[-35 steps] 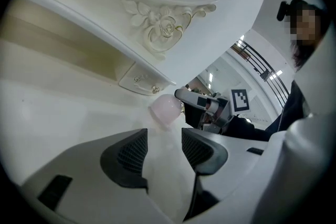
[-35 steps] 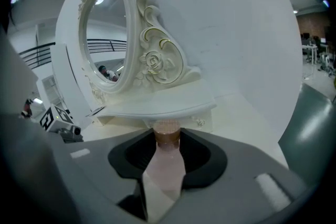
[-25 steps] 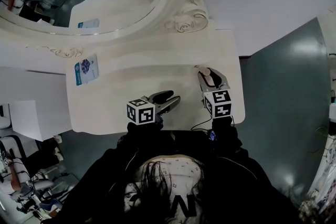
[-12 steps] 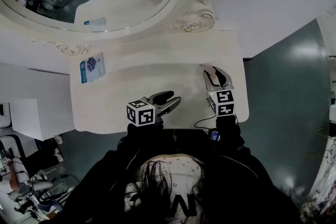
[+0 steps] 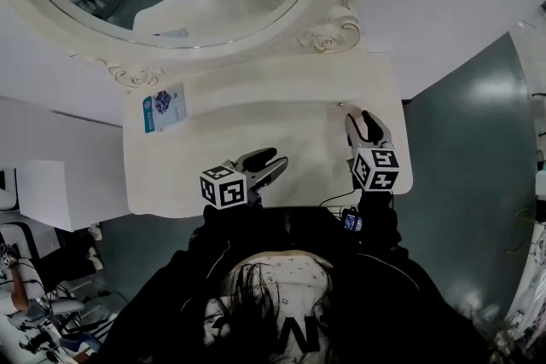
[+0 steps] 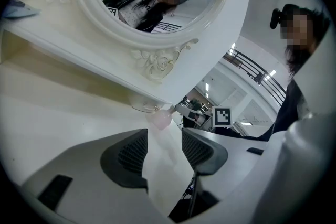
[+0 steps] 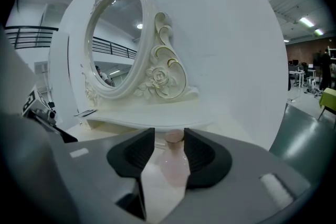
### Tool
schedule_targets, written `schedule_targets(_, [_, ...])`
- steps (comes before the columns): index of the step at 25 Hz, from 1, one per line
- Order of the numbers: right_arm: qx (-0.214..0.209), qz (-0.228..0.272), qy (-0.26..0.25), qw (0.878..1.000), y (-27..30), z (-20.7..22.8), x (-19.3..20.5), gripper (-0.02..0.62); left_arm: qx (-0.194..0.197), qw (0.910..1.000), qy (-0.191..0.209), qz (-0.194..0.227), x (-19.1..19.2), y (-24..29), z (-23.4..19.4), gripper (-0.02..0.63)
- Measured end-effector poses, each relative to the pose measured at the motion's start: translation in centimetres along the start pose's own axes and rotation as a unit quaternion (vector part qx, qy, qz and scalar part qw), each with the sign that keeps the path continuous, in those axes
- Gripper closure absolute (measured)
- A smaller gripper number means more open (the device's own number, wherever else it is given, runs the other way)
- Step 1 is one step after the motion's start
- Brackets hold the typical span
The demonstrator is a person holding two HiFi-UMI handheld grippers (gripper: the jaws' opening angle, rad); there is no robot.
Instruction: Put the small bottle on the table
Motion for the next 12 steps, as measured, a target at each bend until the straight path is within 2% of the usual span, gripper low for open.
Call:
schedule_targets(6, [-0.023,0.034,-0.004,0.999,-3.8,-3.5,-1.8,0.425,0.002,0.9992,0.039,0.007,-0.7,-2.9,0.4,0.407])
schedule_targets(12, [-0.052,0.059,-0.024,0.997,-6.7,-9.8,-3.0,0.426,0.013,0.9970,0.076,0.010,-0.8,-6.1,1.3,0.407])
Point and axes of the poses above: the fingertips, and each gripper's own axes: y forward along the fingers, z to its right, x out of its underside, the point moved 3 cm from there along -y, backward along the fingers, and after that the axes turned 6 degrees about x, right-handed, at the moved point
